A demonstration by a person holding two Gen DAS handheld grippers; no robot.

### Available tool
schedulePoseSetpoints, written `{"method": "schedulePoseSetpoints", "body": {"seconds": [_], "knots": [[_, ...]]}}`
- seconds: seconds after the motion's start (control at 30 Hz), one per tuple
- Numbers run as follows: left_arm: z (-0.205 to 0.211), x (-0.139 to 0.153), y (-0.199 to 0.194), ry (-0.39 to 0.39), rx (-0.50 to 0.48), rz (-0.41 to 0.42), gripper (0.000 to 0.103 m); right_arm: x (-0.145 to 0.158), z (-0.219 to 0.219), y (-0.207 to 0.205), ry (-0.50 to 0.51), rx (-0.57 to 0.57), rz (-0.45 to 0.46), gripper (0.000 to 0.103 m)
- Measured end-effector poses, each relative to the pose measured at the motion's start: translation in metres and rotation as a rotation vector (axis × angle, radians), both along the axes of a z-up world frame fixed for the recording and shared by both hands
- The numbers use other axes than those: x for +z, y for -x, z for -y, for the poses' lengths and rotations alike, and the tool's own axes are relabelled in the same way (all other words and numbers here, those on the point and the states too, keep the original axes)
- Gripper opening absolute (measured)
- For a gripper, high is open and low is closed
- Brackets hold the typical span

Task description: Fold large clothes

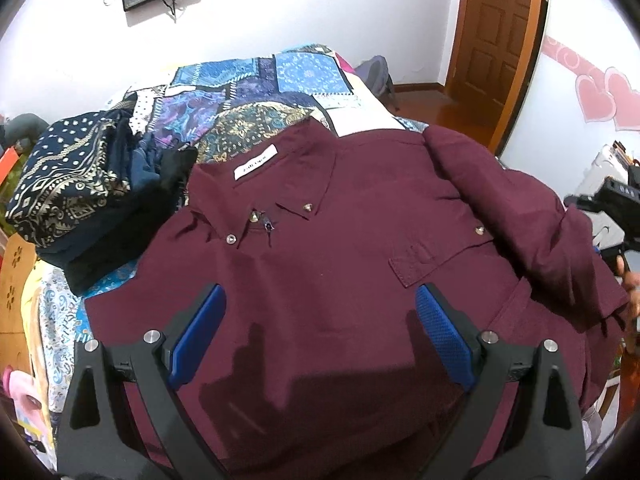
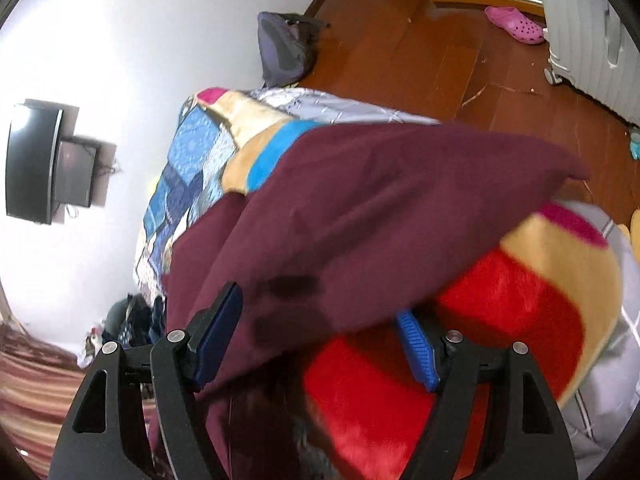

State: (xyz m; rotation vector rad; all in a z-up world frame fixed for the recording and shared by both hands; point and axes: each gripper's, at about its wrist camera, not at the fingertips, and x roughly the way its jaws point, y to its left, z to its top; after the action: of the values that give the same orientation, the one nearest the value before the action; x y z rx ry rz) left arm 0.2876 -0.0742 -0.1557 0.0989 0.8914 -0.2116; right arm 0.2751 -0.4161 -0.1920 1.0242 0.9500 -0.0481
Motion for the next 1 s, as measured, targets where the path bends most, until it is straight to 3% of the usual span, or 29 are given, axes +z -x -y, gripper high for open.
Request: {"method": "schedulePoseSetpoints", "body": {"seconds": [0.17, 0.23, 0.27, 0.3, 0.4, 0.57, 0.73, 0.87, 1.0], "knots": [[-0.005, -0.007, -0.007, 0.013, 0.012, -0.025, 0.096, 0.003, 0.002, -0.018, 0.079, -0.017, -0.011, 0.07], [-0.01, -0.008, -0.009, 0.025, 0.023, -0.031, 0.096, 0.01, -0.002, -0.025, 0.163, -0.01, -0.02, 0.048], [-0.013, -0.008, -0.009, 0.033, 0.03, -0.031, 0.096, 0.012, -0.002, -0.024, 0.194, -0.006, -0.032, 0.03], [-0.017, -0.007, -0.009, 0.037, 0.037, -0.028, 0.096, 0.015, -0.005, -0.027, 0.219, 0.004, -0.04, 0.022], [-0.026, -0.003, -0.008, 0.049, 0.054, -0.009, 0.096, 0.026, -0.004, -0.024, 0.24, 0.016, -0.016, 0.014], [-0.045, 0.01, -0.004, 0.101, 0.074, 0.024, 0.096, 0.079, -0.026, -0.022, 0.327, 0.061, 0.097, 0.011], [-0.065, 0.027, 0.007, 0.138, 0.087, 0.086, 0.096, 0.143, -0.08, -0.021, 0.399, 0.154, 0.265, 0.01], [-0.089, 0.04, 0.02, 0.168, 0.113, 0.139, 0.096, 0.182, -0.155, -0.021, 0.442, 0.318, 0.39, 0.01], [-0.118, 0.051, 0.035, 0.202, 0.16, 0.177, 0.096, 0.189, -0.224, -0.023, 0.451, 0.492, 0.435, 0.01]]}}
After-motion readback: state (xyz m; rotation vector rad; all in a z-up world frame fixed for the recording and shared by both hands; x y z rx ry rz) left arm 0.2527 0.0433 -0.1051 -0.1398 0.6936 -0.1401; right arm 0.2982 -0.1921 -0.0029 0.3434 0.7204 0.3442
